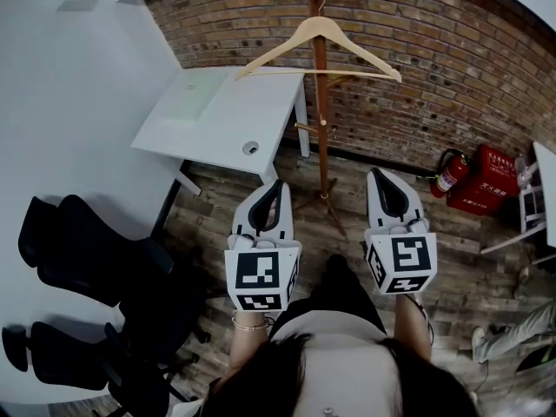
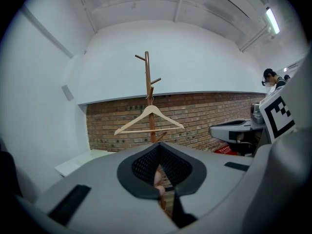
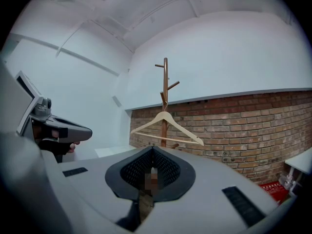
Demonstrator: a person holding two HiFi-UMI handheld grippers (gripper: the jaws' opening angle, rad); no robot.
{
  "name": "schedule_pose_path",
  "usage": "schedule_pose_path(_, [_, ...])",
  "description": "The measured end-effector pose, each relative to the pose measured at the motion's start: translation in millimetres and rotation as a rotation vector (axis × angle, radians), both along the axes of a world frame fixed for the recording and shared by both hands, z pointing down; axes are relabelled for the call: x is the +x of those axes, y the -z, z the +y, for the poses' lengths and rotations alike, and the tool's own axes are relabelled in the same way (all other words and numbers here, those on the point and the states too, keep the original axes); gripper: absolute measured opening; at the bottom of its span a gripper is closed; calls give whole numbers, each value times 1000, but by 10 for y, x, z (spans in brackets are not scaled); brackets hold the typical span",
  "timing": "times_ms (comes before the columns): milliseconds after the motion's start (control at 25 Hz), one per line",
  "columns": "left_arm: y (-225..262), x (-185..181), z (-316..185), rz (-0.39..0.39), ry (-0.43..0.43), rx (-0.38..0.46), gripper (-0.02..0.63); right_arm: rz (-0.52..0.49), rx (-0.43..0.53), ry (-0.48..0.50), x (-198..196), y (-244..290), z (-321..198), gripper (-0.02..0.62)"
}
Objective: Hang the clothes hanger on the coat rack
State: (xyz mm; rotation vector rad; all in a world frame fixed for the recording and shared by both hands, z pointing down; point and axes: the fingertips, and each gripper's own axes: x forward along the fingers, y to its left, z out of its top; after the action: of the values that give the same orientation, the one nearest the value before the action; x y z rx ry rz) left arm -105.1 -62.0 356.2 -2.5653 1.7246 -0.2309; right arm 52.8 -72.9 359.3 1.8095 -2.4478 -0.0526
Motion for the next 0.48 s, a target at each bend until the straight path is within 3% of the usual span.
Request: schedule_pose_path(480, [6,-38,-10,22,1,-5,11,18,1,9,-44,29,-22,37])
